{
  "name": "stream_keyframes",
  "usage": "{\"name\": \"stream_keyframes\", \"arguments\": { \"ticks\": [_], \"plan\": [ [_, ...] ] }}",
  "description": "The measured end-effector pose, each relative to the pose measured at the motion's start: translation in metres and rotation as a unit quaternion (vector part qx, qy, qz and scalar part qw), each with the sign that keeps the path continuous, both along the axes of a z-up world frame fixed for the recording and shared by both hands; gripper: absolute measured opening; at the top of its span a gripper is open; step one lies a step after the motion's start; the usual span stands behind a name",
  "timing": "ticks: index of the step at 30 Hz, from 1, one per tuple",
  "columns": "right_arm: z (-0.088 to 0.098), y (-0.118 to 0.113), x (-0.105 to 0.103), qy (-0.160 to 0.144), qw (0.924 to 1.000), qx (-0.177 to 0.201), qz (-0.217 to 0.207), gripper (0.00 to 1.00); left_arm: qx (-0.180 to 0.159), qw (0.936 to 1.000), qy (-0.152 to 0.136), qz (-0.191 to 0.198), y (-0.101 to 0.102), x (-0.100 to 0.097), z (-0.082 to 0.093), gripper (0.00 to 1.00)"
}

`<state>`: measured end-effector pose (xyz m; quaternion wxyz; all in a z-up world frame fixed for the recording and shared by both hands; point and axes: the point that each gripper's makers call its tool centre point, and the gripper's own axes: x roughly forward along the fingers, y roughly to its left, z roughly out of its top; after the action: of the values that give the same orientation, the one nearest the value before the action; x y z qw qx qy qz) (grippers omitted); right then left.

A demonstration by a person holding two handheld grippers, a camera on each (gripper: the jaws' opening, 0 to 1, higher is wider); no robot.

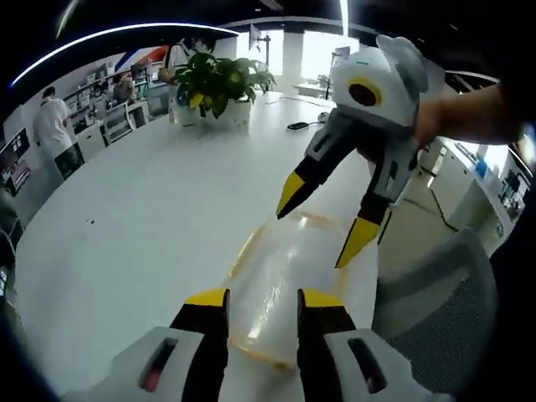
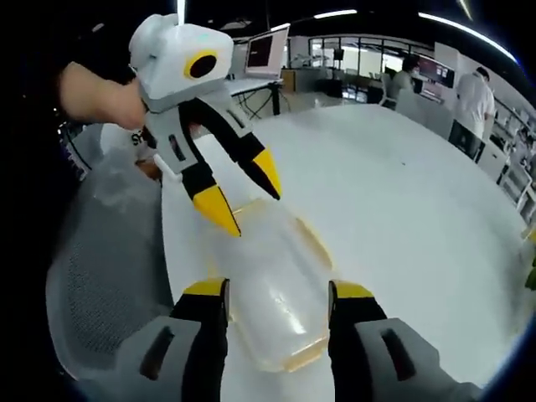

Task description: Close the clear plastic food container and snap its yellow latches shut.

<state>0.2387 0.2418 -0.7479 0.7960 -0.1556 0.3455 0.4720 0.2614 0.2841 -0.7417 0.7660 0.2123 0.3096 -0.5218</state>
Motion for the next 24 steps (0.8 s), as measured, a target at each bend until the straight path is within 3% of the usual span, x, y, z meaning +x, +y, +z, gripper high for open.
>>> {"name": "stream_keyframes", "arguments": {
  "ticks": [14, 24],
  "plan": [
    [-0.003, 0.011, -0.001, 0.009, 0.9998, 0.006, 0.018, 0.45, 0.006, 0.9997, -0.001, -0.022, -0.012, -0.011, -0.008, 0.25],
    [-0.002, 0.014, 0.0, 0.01, 0.9993, -0.002, 0.037, 0.46, -0.009, 0.9997, 0.015, -0.014, -0.018, -0.015, -0.007, 0.25]
  ]
}}
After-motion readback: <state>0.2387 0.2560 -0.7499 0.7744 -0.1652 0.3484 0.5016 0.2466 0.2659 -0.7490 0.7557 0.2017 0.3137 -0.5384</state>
